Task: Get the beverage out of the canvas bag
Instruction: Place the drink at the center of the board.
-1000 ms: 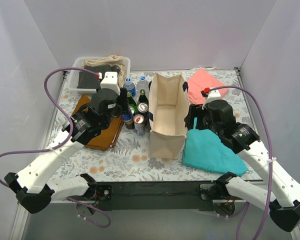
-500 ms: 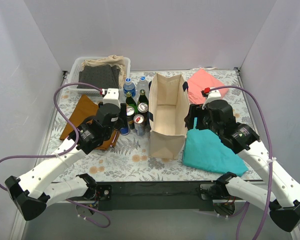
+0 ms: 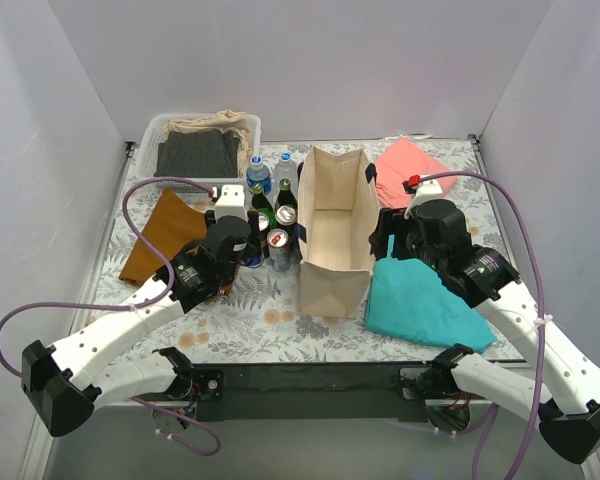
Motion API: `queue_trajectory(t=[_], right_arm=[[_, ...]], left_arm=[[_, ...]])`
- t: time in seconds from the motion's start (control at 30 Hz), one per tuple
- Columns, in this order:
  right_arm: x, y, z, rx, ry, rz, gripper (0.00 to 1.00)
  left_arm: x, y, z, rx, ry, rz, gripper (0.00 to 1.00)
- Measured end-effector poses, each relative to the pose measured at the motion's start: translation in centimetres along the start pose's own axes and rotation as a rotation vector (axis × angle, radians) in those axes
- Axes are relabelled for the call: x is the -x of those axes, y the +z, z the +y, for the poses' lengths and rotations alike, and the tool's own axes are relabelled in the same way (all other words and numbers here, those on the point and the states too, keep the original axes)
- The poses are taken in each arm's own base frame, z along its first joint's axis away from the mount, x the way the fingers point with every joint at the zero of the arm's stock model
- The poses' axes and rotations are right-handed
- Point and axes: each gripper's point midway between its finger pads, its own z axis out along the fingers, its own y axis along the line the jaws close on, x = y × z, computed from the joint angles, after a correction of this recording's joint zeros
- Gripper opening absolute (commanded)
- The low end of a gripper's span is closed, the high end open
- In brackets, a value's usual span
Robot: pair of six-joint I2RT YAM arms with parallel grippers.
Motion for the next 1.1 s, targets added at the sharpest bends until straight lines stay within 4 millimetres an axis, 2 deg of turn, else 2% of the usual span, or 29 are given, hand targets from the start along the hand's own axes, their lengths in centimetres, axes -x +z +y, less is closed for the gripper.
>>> queue_trajectory(t=[0.6,0.87,1.1], right_arm=[[-0.4,0.1,-0.3,-0.012,0.002,0.005,0.79],[-0.5,0.1,-0.3,-0.013,0.002,0.005,0.79],[-0.5,0.1,-0.3,-0.013,0.002,0.006,0.79]], left_arm=[[-3.7,2.8,-0.3,0.034,0.021,-0.005,0.0],[-4.6,3.8,-0.7,0.037,0.012,-0.018,0.0],[-6.5,4.6,-0.1,0.08,0.036,0.002,0.0]])
